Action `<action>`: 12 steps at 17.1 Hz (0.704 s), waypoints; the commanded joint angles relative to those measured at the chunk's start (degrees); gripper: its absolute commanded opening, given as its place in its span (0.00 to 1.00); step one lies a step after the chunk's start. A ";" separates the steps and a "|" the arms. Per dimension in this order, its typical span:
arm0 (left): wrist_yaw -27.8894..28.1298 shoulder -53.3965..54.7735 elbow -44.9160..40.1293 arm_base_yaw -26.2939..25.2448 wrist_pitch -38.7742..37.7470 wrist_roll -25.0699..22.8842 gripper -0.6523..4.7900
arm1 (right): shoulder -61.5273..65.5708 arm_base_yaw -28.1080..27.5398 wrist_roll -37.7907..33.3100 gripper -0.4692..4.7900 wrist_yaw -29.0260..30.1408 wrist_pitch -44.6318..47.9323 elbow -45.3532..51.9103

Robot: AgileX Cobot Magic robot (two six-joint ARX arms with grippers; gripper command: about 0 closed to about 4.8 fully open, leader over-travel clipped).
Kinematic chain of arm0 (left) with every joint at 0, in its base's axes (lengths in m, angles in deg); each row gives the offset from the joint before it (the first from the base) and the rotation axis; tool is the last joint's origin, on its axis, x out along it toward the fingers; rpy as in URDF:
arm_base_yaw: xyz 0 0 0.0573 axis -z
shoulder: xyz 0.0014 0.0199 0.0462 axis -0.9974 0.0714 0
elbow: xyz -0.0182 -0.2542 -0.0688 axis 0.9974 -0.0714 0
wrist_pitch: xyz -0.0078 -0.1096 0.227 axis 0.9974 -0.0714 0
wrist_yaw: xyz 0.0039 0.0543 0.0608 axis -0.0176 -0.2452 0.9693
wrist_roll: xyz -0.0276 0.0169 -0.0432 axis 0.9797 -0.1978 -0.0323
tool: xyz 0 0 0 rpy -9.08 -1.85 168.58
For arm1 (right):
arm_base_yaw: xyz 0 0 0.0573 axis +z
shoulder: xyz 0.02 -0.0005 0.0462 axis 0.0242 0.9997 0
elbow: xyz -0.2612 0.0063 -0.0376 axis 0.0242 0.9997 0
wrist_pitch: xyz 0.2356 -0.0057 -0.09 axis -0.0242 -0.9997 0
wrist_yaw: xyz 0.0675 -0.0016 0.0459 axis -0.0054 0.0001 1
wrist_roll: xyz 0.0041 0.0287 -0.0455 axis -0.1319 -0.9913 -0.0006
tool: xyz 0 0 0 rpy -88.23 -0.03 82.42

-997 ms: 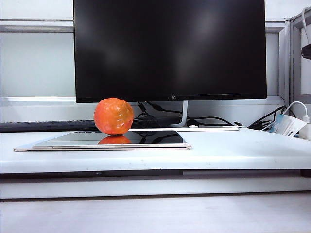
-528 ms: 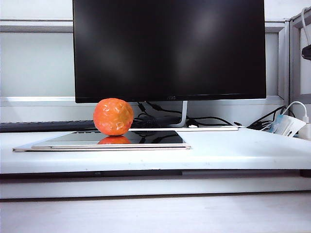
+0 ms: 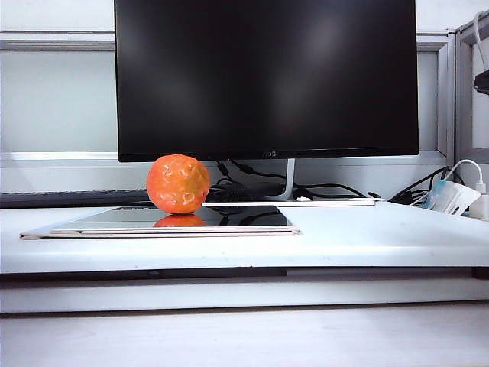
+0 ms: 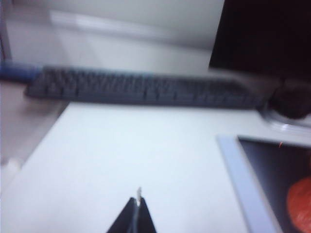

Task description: Place the orange on the center of the mirror.

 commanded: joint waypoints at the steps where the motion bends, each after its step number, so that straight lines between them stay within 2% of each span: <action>1: 0.17 -0.04 0.07 0.04 -0.55 -0.09 0.11 | 0.00 0.02 -0.20 0.09 0.11 0.76 0.39; 12: -0.02 -0.04 0.07 0.31 -0.59 -1.14 0.11 | 0.00 0.02 -0.20 0.09 0.09 0.76 0.39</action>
